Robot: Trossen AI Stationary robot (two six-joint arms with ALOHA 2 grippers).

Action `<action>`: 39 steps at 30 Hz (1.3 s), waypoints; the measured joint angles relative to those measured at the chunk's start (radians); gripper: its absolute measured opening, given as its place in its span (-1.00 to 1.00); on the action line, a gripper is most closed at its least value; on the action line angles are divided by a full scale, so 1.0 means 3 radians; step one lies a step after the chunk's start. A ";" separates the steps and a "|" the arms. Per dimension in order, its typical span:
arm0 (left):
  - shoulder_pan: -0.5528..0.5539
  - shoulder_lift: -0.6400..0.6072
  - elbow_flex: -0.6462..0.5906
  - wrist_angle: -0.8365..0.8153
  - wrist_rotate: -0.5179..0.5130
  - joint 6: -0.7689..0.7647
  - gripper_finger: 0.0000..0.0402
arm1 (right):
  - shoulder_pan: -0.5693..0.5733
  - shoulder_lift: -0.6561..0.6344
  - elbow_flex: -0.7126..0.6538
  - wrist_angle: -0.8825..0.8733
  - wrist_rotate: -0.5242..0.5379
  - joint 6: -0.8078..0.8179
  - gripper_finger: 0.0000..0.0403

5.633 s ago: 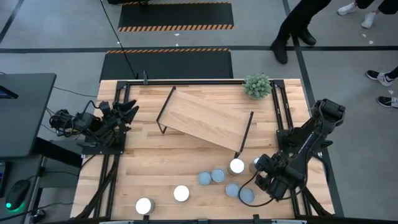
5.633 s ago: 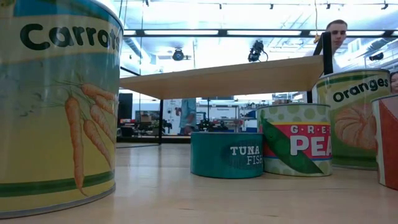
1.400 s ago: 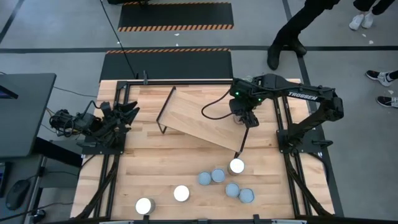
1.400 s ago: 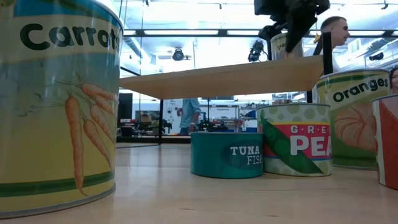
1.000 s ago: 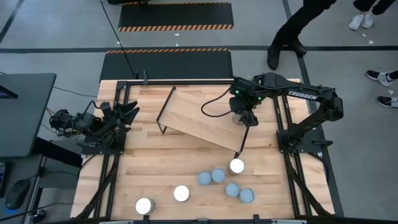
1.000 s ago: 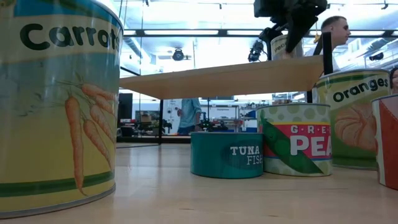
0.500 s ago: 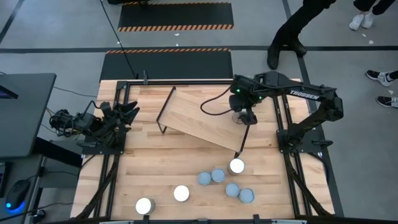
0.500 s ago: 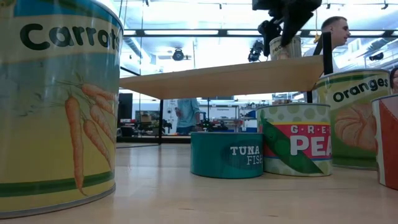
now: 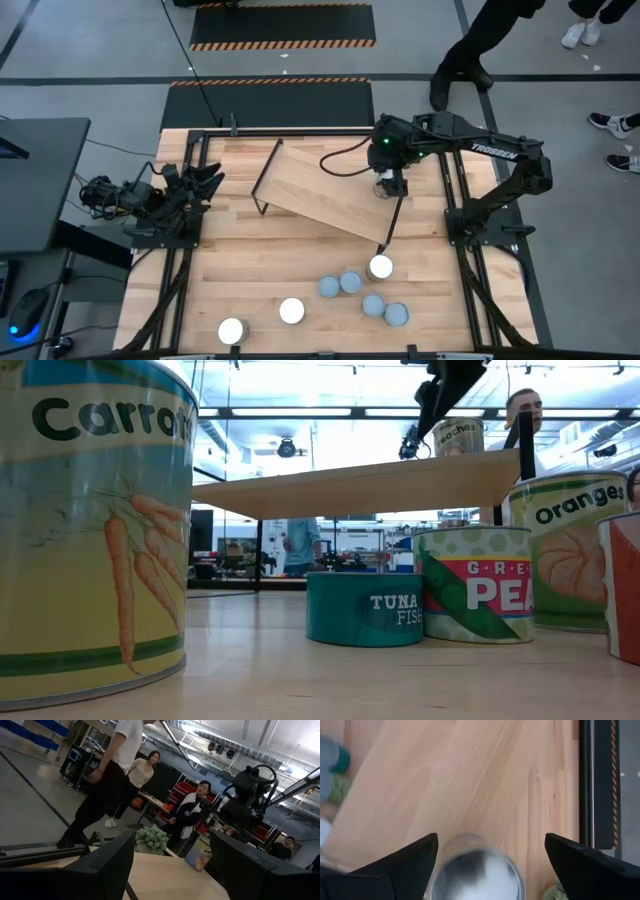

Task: Pick and place cans onto a shelf
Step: Put the canned peaches on the shelf, then put the canned oranges on the shelf

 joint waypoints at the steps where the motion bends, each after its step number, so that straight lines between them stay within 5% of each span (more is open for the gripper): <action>1: 0.0000 0.0000 0.0000 0.0000 0.0000 -0.0001 0.33 | 0.0011 0.0000 -0.0001 0.0032 0.0002 0.0076 0.83; 24: 0.0000 0.0000 0.0000 -0.0006 0.0000 0.0002 0.33 | 0.0054 0.0003 -0.0001 -0.0204 0.0419 0.0324 0.76; 39: 0.0000 0.0000 0.0000 -0.0004 0.0037 0.0001 0.33 | 0.0349 0.0006 0.0255 0.0136 0.0155 0.0525 0.76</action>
